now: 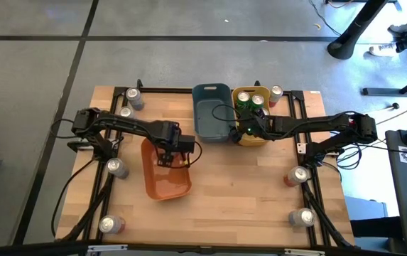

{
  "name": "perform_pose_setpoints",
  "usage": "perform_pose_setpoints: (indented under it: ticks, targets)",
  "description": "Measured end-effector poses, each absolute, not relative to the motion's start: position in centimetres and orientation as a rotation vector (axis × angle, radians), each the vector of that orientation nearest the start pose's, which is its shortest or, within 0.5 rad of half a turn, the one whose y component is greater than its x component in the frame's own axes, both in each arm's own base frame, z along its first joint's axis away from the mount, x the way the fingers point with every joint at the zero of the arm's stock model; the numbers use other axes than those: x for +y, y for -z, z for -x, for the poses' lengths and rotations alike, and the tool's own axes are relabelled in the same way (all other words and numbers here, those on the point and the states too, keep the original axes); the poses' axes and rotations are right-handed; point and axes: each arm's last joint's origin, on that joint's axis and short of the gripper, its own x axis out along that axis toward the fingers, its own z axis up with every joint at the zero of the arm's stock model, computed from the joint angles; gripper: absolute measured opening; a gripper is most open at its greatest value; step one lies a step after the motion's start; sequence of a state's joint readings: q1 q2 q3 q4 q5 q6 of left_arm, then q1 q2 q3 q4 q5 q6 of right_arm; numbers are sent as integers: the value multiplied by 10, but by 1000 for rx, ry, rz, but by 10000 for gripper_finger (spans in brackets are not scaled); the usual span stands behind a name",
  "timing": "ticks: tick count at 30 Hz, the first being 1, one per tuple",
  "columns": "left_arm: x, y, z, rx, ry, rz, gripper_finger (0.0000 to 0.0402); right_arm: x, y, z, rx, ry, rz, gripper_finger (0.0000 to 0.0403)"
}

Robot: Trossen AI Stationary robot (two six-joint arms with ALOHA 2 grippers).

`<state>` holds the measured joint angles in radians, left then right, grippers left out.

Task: Sort soda cans
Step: Put the pink-white soda can into the orange bin

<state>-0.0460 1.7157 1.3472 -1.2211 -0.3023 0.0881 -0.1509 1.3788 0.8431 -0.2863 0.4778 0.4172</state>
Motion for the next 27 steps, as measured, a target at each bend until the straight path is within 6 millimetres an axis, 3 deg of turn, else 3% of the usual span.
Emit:
perform_pose_setpoints:
  ticks: [7, 16, 20, 27]
  targets:
    - [-6, -237, -307, 1573, -151, -320, 344, -54, -221, -269, 685, 751, -245, 358]
    - [-8, -237, -306, 1595, -70, -399, 397, -54, -221, -269, 685, 751, -245, 358]
    - [-8, -237, -306, 1591, -75, -395, 393, -54, -221, -269, 685, 751, -245, 358]
    - [-6, -259, -307, 1573, -114, -368, 390, -54, -221, -269, 685, 751, -245, 358]
